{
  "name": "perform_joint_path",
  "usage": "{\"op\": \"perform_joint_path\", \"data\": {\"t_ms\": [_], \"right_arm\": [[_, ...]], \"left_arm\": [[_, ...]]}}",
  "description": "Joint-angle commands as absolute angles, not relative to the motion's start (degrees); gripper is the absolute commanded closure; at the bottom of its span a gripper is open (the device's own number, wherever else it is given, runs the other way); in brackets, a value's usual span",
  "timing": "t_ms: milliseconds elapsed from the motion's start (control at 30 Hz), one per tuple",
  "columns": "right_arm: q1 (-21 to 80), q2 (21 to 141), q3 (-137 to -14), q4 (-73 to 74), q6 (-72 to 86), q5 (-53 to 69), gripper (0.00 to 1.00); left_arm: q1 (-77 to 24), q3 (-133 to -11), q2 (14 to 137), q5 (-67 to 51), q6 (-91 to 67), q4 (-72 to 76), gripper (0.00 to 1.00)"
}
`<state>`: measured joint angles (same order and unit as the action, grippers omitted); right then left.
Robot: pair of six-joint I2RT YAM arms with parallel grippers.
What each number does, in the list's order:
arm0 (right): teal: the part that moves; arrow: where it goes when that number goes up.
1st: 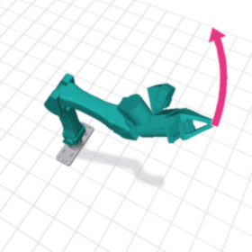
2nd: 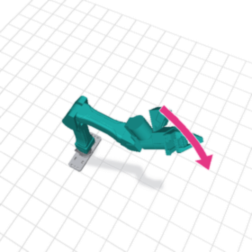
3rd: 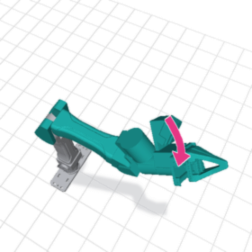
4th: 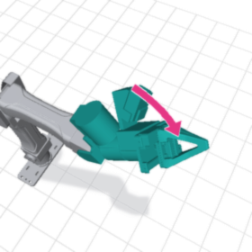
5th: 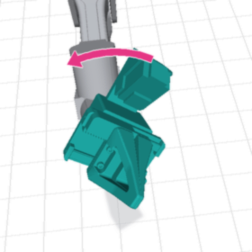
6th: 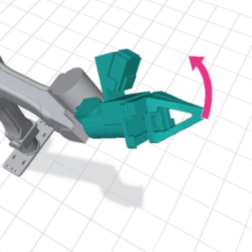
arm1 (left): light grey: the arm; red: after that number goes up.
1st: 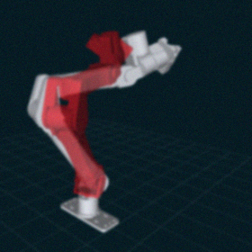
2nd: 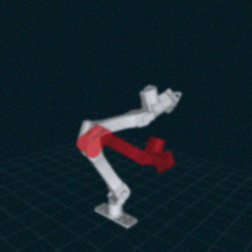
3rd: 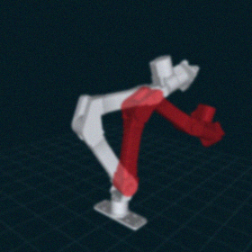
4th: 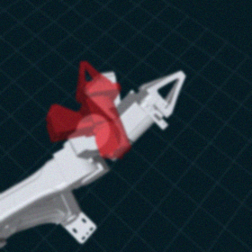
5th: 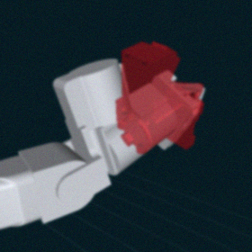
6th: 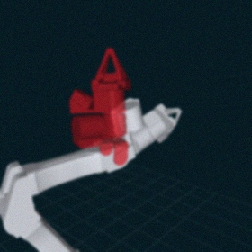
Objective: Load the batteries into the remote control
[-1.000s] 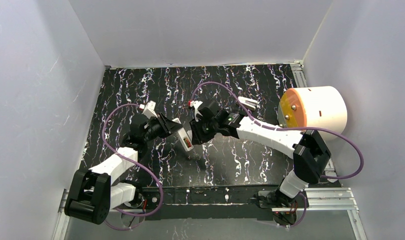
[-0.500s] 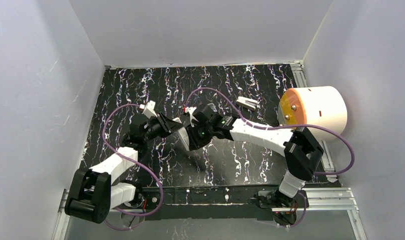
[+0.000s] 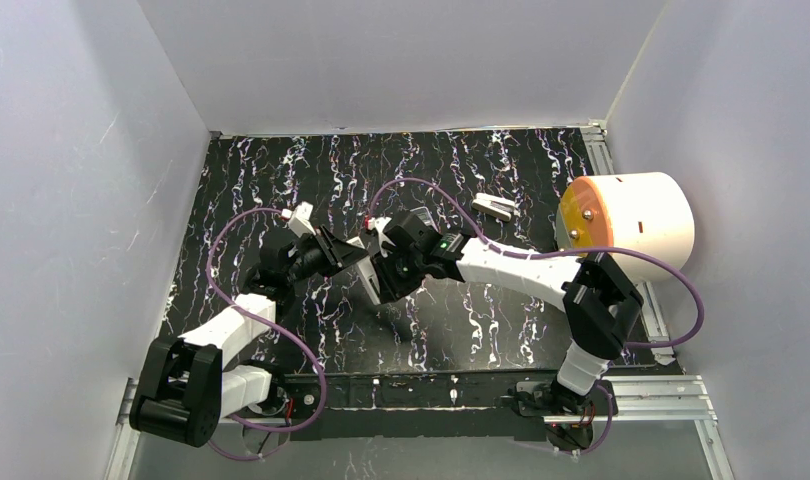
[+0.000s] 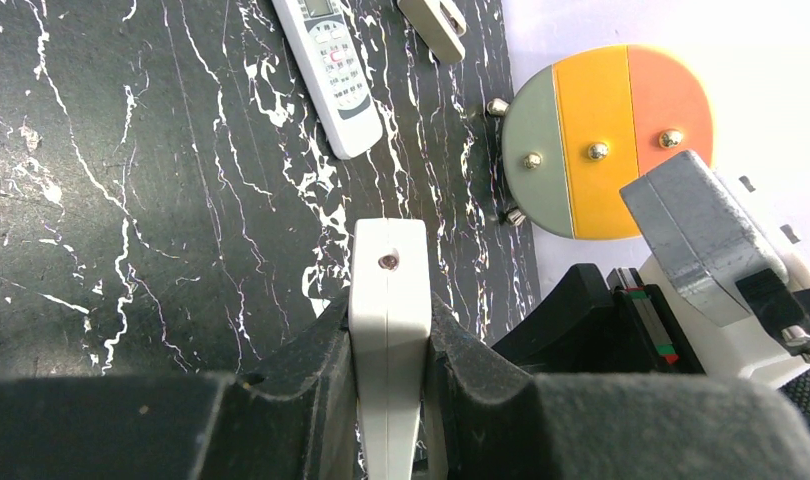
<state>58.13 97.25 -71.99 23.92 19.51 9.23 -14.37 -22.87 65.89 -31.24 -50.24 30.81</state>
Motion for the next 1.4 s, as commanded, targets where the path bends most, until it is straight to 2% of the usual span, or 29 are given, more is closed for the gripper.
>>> {"op": "perform_joint_path", "data": {"t_ms": [0,633,1367], "right_arm": [[58.91,97.67,-74.14,23.2,17.48,10.75,0.66],[60.09,98.38,-74.8,23.6,16.38,14.21,0.64],[60.06,103.71,-83.6,32.01,16.77,14.18,0.62]], "left_arm": [[-14.5,-25.01,65.82,-34.35,-50.89,30.65,1.0],[-14.5,-26.18,66.12,-37.05,-49.72,29.68,1.0],[-14.5,-22.95,63.13,-36.31,-49.98,34.32,1.0]]}}
